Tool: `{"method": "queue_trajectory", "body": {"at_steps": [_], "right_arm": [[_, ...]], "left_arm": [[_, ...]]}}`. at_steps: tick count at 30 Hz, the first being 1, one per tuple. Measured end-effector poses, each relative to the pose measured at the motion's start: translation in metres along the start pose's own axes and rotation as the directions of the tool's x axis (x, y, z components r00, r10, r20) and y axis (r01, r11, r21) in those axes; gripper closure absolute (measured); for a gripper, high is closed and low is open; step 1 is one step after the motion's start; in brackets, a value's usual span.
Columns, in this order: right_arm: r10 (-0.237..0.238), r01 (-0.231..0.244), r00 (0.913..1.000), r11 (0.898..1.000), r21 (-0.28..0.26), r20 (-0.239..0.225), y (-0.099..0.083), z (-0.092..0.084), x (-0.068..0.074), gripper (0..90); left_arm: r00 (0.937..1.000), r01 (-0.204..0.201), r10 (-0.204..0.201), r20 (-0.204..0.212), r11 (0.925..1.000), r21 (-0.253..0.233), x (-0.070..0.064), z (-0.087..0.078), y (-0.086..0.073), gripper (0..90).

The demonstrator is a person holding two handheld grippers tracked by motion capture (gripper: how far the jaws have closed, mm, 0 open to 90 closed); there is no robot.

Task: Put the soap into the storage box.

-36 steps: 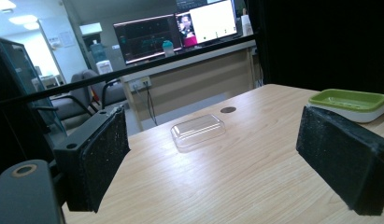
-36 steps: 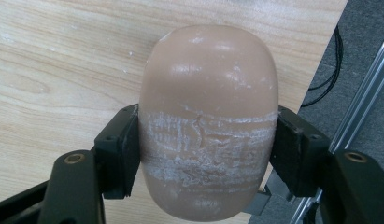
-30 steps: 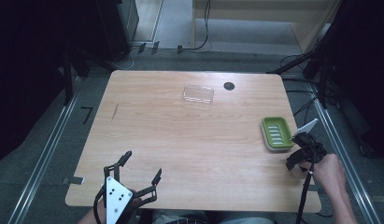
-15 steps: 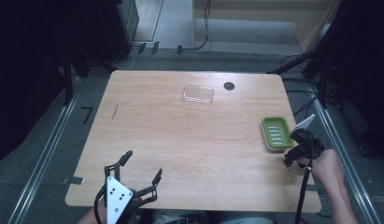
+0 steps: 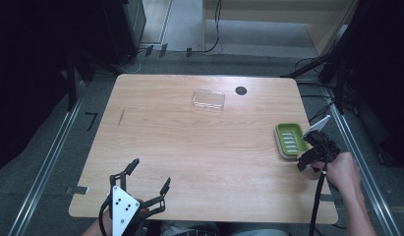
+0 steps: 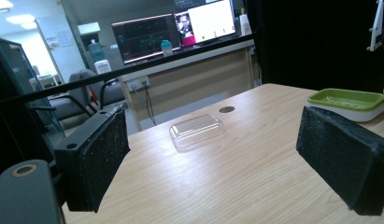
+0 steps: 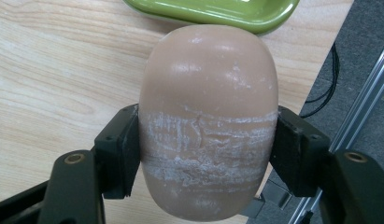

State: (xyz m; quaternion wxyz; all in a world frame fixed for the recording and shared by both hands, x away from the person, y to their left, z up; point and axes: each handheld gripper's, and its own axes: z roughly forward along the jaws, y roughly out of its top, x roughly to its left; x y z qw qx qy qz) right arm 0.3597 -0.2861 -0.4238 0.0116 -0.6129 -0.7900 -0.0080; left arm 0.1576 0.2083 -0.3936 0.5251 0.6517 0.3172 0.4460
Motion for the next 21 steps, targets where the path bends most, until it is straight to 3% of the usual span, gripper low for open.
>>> {"method": "queue_trajectory", "body": {"at_steps": [21], "right_arm": [[-0.014,0.014,0.9999,1.0,-0.028,-0.005,0.016,-0.01,0.005,33.6]], "left_arm": [[1.0,-0.003,0.003,0.001,1.0,0.001,0.0,0.0,0.0,9.9]]}}
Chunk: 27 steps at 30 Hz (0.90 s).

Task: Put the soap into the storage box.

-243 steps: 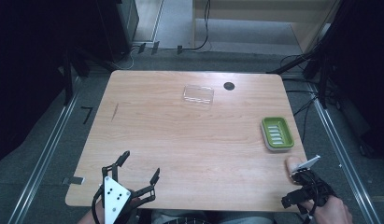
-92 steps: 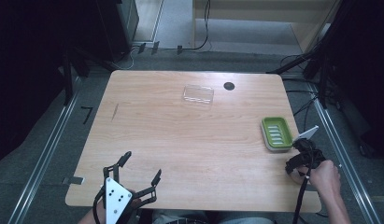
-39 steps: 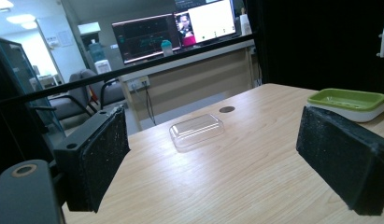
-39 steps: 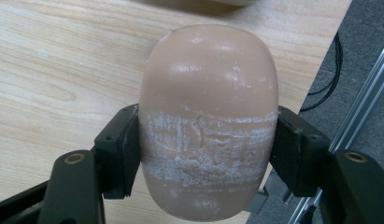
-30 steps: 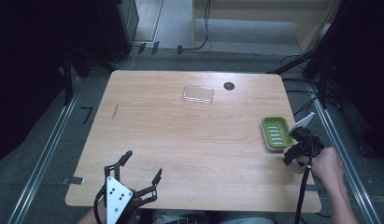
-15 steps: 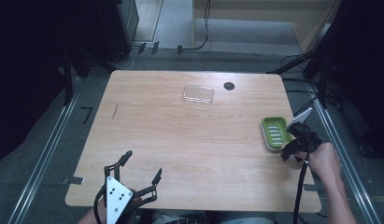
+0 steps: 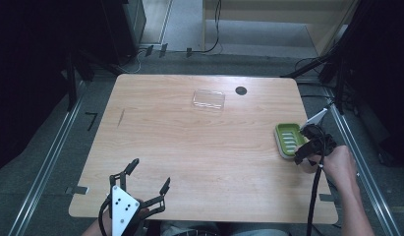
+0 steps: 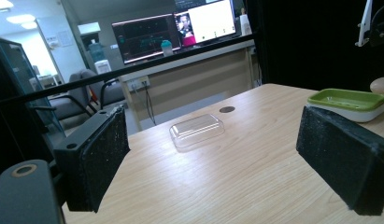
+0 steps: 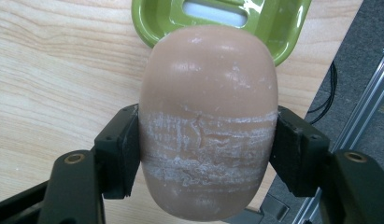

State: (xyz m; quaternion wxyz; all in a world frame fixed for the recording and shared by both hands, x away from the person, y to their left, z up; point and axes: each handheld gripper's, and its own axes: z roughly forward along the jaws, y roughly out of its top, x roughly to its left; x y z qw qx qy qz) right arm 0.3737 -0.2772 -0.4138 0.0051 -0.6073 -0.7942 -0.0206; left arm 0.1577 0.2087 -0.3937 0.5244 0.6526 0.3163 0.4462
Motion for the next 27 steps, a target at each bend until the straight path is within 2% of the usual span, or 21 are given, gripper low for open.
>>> {"method": "queue_trajectory", "body": {"at_steps": [27], "right_arm": [[-0.036,0.036,0.9993,0.999,-0.01,-0.004,0.028,-0.006,0.005,33.6]], "left_arm": [[1.0,-0.002,0.002,0.002,1.0,0.001,0.0,0.0,0.0,9.9]]}}
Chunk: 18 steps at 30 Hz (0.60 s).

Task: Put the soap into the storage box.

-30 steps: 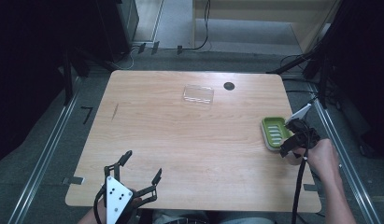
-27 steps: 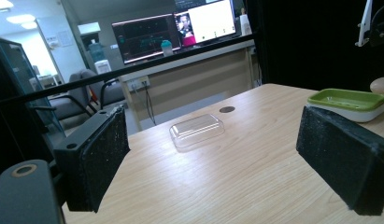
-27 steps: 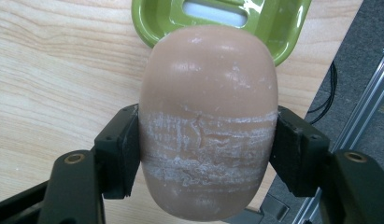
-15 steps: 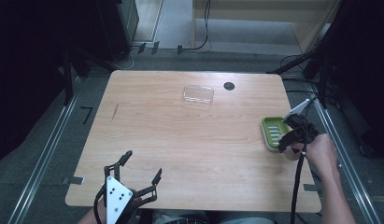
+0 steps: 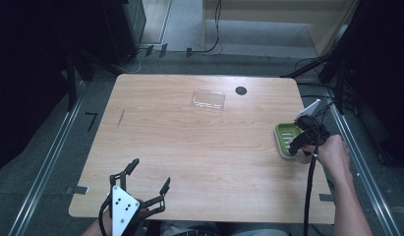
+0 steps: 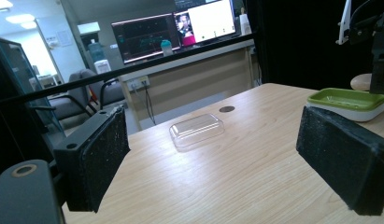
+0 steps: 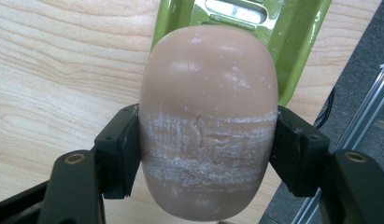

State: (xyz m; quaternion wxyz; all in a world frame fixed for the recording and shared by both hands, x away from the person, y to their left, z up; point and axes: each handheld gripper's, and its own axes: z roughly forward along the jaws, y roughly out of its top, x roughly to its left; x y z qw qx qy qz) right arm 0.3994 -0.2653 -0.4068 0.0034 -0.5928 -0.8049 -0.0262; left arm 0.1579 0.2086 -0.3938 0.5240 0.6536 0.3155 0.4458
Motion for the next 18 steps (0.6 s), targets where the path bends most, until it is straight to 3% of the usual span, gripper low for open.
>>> {"method": "queue_trajectory", "body": {"at_steps": [18], "right_arm": [[0.017,-0.017,0.9998,1.0,-0.008,0.011,0.013,-0.004,-0.006,33.6]], "left_arm": [[1.0,0.002,-0.002,0.0,1.0,0.001,0.0,0.0,0.0,9.9]]}}
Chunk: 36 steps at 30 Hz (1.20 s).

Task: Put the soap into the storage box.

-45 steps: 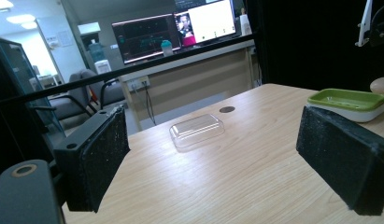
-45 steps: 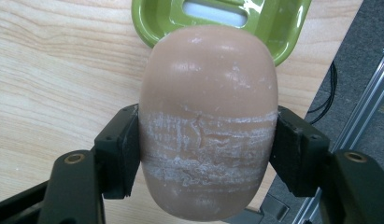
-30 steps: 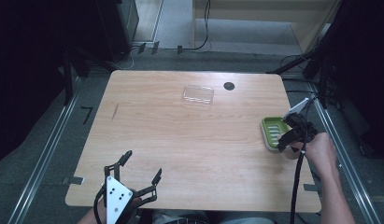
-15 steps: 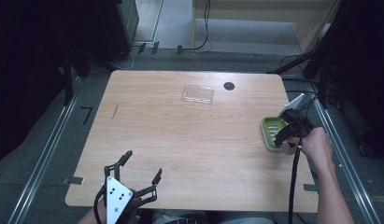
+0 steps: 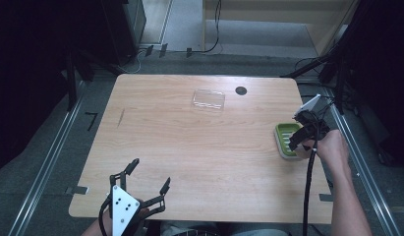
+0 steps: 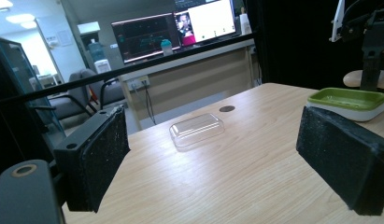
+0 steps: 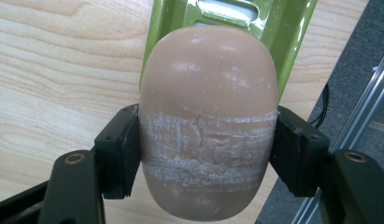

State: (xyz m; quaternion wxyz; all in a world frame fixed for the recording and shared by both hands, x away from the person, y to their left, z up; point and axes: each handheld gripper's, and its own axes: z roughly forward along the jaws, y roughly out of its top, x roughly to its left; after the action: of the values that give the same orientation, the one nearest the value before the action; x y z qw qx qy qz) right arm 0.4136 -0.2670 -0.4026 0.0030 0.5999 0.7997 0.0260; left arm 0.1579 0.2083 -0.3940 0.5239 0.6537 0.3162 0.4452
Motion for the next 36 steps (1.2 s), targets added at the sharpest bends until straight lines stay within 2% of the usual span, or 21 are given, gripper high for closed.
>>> {"method": "queue_trajectory", "body": {"at_steps": [17,27,36], "right_arm": [[-0.007,0.007,1.0,0.999,-0.033,-0.001,0.017,-0.003,0.003,33.6],[-0.005,0.005,1.0,0.999,-0.035,0.001,0.028,-0.003,0.004,33.6],[0.004,-0.004,1.0,0.999,-0.036,-0.001,0.031,0.0,-0.001,33.6]], "left_arm": [[1.0,0.001,-0.001,-0.002,1.0,0.0,0.0,0.0,0.0,9.9],[1.0,0.002,-0.002,-0.002,1.0,-0.002,0.001,0.0,0.0,9.9],[1.0,0.0,0.0,-0.002,1.0,0.001,0.0,0.0,0.0,9.9]]}}
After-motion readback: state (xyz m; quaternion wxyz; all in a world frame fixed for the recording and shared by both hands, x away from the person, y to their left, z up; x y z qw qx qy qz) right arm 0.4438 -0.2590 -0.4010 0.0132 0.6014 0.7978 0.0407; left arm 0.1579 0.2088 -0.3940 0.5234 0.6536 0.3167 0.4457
